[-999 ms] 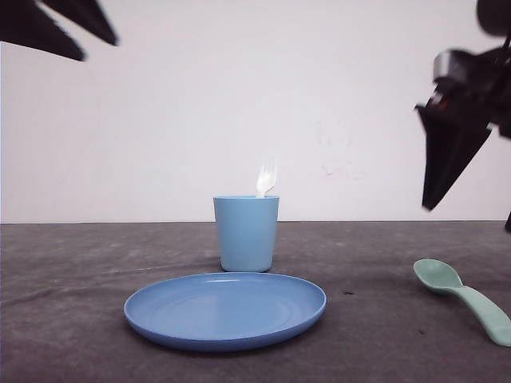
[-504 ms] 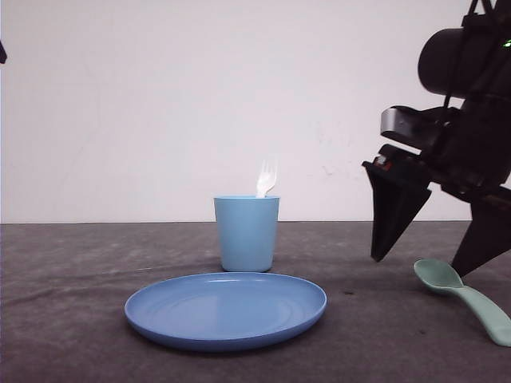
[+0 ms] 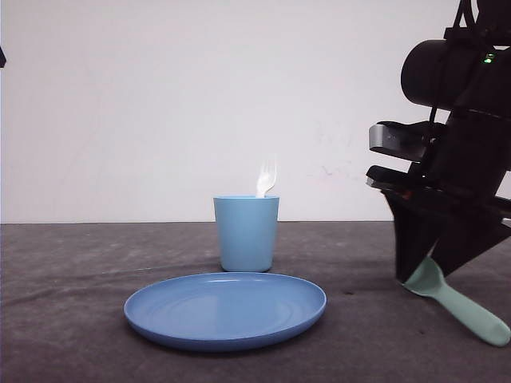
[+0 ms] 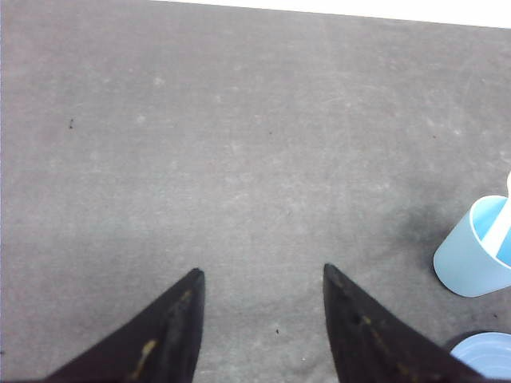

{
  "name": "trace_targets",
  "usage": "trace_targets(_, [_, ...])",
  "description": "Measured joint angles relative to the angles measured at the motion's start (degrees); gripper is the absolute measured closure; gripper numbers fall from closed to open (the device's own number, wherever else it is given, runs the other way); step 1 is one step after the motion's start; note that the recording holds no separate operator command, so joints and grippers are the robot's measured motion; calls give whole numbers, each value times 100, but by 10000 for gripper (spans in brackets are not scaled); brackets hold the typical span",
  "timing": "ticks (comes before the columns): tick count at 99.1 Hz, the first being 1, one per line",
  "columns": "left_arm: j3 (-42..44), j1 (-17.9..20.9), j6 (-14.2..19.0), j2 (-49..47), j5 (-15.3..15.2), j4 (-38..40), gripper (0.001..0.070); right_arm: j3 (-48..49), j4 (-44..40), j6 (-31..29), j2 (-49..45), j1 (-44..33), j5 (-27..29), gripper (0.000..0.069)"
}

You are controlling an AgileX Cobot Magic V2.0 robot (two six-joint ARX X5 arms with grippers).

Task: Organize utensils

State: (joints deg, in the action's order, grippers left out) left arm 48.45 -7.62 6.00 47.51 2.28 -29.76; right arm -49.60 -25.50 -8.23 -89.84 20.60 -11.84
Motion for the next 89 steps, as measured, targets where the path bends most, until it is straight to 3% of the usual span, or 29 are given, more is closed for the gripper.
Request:
trace_targets(7, [0, 0, -11, 0, 0, -2, 429, 0, 2, -17, 0, 0, 0, 644])
trace_targets(14, [0, 0, -33, 0, 0, 0, 429, 0, 4, -22, 0, 0, -2, 667])
trace_targets(43, [0, 0, -44, 0, 0, 13, 429, -101, 192, -61, 57, 92, -17, 670])
trace_targets(77, [0, 0, -44, 0, 0, 28, 429, -1305, 496, -105, 424, 540, -210, 670])
trace_targets(89, [0, 0, -44, 0, 0, 33, 429, -1587, 1099, -105, 424, 737, -304, 670])
